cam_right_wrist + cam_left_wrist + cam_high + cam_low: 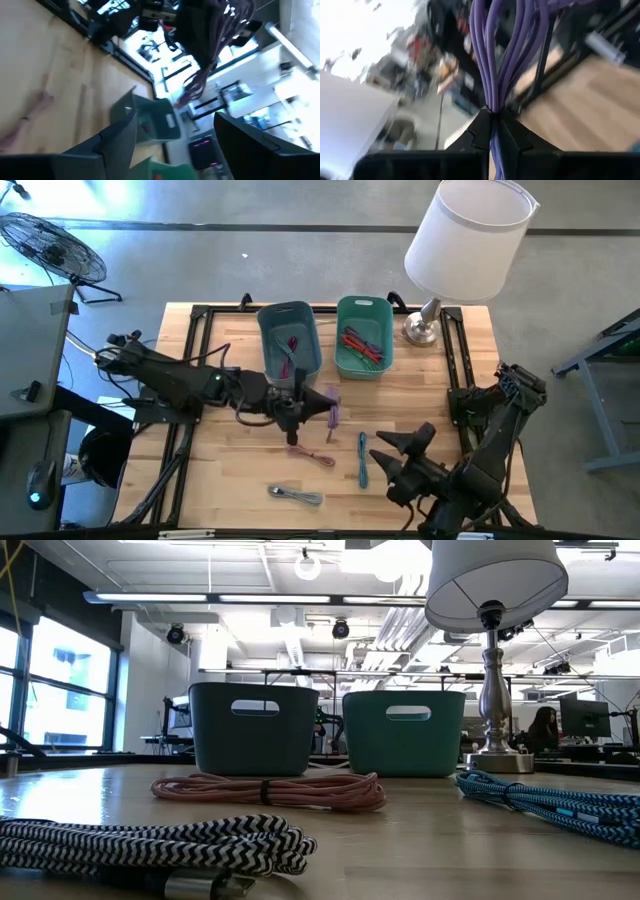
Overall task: Pick & Place USB Port
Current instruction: Put the violet charger cable into the green bin, then put the black and blue charger cable into the blue bin
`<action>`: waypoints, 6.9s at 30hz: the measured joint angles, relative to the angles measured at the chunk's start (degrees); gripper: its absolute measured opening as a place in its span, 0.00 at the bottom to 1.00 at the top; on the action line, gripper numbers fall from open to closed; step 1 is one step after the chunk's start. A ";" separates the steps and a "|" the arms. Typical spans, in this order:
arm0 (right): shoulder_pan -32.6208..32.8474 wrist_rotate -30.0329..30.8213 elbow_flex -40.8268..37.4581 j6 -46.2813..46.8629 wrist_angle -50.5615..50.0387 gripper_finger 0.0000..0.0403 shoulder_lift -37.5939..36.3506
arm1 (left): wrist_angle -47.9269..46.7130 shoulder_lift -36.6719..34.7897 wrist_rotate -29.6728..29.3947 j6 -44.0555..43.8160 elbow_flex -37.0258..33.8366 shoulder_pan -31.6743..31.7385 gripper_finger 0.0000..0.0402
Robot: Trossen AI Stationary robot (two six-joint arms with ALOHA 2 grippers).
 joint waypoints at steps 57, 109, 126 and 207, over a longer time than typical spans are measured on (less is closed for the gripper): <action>-17.47 -29.73 0.04 -39.48 38.26 0.07 0.00 | 14.88 0.15 22.41 3.70 -12.88 4.75 0.02; -61.73 -41.52 -15.37 10.40 15.63 0.02 -9.62 | -19.71 -14.23 -30.22 -7.13 -12.55 -10.88 0.46; -64.50 -56.08 -20.28 -2.34 32.41 0.54 -9.62 | -24.08 -14.23 -31.33 -6.86 -12.55 -11.82 0.46; -13.75 -61.17 -12.20 -52.73 12.00 0.37 15.30 | -32.63 -1.98 -0.89 -29.38 -13.29 -11.82 0.46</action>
